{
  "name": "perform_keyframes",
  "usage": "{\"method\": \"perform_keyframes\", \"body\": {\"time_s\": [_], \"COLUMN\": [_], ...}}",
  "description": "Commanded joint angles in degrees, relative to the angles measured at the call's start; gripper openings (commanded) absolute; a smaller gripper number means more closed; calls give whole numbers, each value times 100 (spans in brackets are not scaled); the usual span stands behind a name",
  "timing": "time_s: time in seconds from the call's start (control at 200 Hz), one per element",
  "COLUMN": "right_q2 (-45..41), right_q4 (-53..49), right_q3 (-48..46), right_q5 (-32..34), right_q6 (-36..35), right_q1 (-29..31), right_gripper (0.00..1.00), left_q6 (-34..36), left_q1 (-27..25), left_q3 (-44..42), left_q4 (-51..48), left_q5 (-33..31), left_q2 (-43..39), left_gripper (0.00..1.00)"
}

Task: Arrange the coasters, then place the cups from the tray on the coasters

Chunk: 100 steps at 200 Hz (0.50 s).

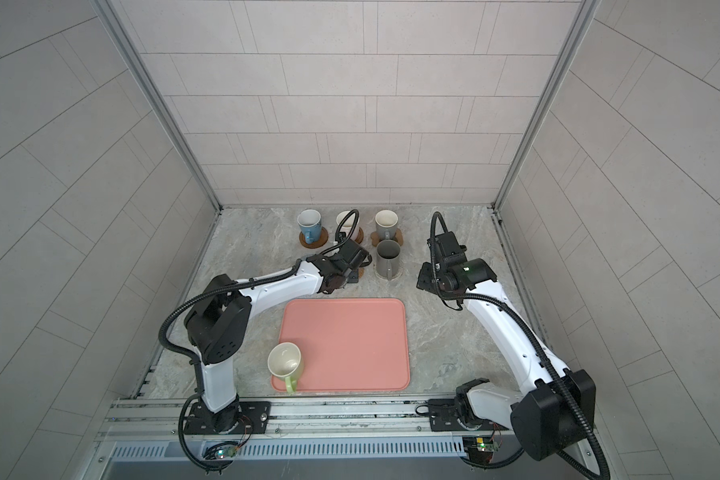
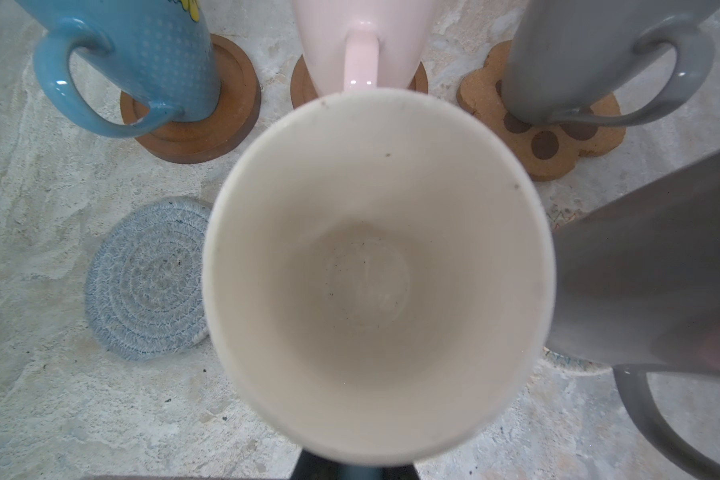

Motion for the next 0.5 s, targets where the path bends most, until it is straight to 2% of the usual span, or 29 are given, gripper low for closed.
{"method": "perform_keyframes", "body": {"time_s": [0.0,0.495], "right_q2": [-88,-105], "right_q4": [-113,-102], "right_q3": [-62,-139], "right_q5": [51,62], "right_q6": [24,26], "right_q1": [-17,-13], "right_gripper": [50,50], "left_q6": [8,-10], "left_q1": [31,36], "left_q3": [227,261], "left_q4": [233,120], "left_q5": [-229,-117], "left_q2": [39,198], "left_gripper": [4,5]}}
